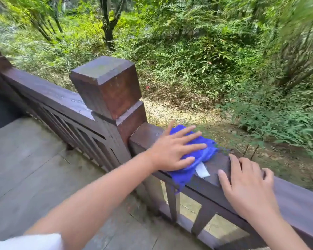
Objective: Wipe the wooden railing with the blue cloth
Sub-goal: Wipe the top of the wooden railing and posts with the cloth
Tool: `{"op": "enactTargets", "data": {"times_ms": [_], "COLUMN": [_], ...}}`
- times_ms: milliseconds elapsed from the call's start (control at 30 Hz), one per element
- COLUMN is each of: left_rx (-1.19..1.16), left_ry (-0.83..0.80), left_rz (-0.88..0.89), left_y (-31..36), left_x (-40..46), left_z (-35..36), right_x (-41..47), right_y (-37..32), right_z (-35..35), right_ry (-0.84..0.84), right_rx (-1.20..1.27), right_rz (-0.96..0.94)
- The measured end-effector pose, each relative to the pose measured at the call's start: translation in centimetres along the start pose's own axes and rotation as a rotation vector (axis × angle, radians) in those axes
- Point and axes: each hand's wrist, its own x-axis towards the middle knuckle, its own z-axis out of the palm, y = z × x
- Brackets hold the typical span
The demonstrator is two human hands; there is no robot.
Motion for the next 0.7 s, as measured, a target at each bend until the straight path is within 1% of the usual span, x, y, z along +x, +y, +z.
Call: {"op": "enactTargets", "data": {"times_ms": [100, 133, 267, 433, 533, 600, 700], "left_rx": [-0.061, -0.078, -0.094, -0.103, -0.118, -0.142, -0.203], "left_ry": [-0.066, -0.065, -0.013, 0.057, 0.051, 0.054, 0.036], "left_rz": [-0.339, -0.41, -0.548, -0.741, -0.8, -0.787, -0.724], "left_y": [-3.8, -4.2, -3.7, -1.2, 1.7, 4.3, 8.0], "left_x": [-1.7, -2.2, -2.6, -2.0, -1.2, -0.7, 0.0], "left_z": [0.3, 0.5, 1.0, 1.4, 1.4, 1.4, 1.4], "right_x": [0.5, 0.8, 2.4, 2.7, 2.8, 3.1, 3.5], "right_y": [-0.5, -1.1, -4.1, -4.3, -4.0, -3.7, -3.2], "right_z": [0.2, 0.3, 1.0, 1.3, 1.1, 1.0, 0.5], "right_ry": [-0.022, -0.032, -0.068, -0.036, -0.063, -0.091, -0.135], "right_rx": [0.003, 0.008, 0.029, 0.053, 0.097, 0.183, 0.343], "right_rz": [0.02, 0.017, -0.069, -0.112, -0.107, -0.092, -0.079]}}
